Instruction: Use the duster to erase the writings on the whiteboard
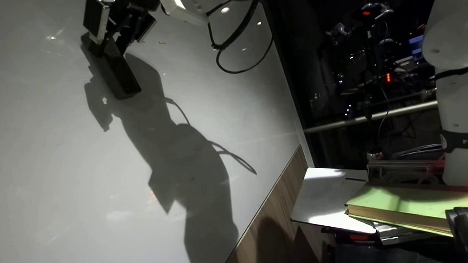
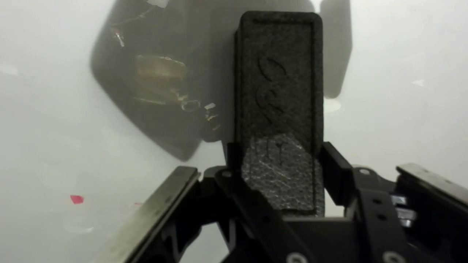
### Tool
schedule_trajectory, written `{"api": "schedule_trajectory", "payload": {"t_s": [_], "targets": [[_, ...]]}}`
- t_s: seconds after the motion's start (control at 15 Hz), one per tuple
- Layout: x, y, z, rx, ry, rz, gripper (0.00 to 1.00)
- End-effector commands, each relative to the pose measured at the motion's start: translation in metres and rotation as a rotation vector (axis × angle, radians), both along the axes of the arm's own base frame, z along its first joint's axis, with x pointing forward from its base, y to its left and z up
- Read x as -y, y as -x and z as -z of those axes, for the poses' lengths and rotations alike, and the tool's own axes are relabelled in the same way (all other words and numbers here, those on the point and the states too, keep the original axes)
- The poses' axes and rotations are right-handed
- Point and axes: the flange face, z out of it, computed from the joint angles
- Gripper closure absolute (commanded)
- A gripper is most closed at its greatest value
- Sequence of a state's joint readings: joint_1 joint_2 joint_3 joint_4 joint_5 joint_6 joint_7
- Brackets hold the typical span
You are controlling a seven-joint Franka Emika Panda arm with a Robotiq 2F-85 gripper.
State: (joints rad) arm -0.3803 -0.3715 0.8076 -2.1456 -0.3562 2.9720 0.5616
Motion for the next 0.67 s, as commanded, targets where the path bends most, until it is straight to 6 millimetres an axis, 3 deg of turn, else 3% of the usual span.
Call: {"api": "schedule_trajectory", "payload": {"t_s": [0.0,0.6], "targets": [[0.0438,-0.0003,0.0381,-0.146,0.032,0.031,0.70],[0.0475,0.0016,0.0378,-0.145,0.046,0.046,0.70]]}}
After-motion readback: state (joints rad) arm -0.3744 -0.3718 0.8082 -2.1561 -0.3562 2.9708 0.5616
